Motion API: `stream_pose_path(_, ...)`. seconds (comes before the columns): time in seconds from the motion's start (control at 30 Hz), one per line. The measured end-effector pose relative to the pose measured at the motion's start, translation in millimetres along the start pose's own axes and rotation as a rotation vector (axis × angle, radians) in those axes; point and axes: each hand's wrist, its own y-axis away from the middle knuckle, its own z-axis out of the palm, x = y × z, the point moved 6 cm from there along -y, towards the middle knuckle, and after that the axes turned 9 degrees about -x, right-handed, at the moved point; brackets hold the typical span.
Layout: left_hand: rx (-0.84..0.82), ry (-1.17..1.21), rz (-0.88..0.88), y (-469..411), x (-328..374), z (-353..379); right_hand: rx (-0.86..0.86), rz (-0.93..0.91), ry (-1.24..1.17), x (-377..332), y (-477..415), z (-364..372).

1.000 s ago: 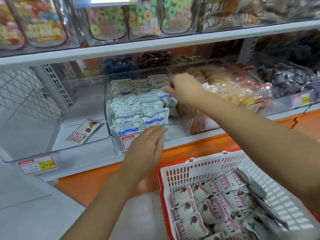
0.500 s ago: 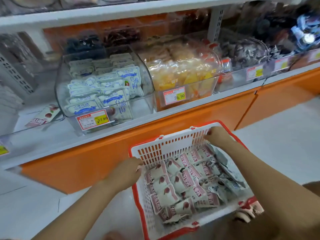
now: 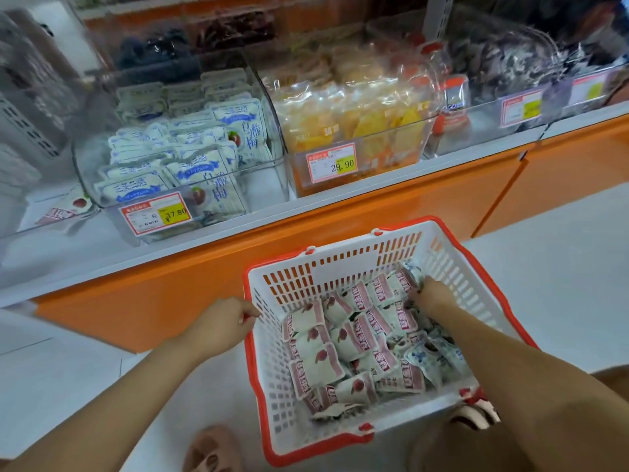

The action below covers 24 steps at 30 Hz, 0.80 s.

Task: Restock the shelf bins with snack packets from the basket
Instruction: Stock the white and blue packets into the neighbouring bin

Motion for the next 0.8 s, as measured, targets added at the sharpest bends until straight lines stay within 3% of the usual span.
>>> stream_pose_path(0.23, -0.028, 0.043, -0.006, -2, -4, 3, 0.123, -0.108, 0.109, -17, -10, -8)
stream_pose_path(0.53, -0.075, 0.063, -0.006, 4, 5, 1, 0.172, -0.041, 0.431, -29, 13, -10)
stream_pose_path(0.67, -0.115, 0.067, -0.017, 4, -1, 4, 0.234, -0.067, 0.369, -31, 31, -16)
stream_pose_path(0.8, -0.147, 0.193, -0.073, 3, -8, 10, 0.255, -0.252, 0.155, -64, 56, -25)
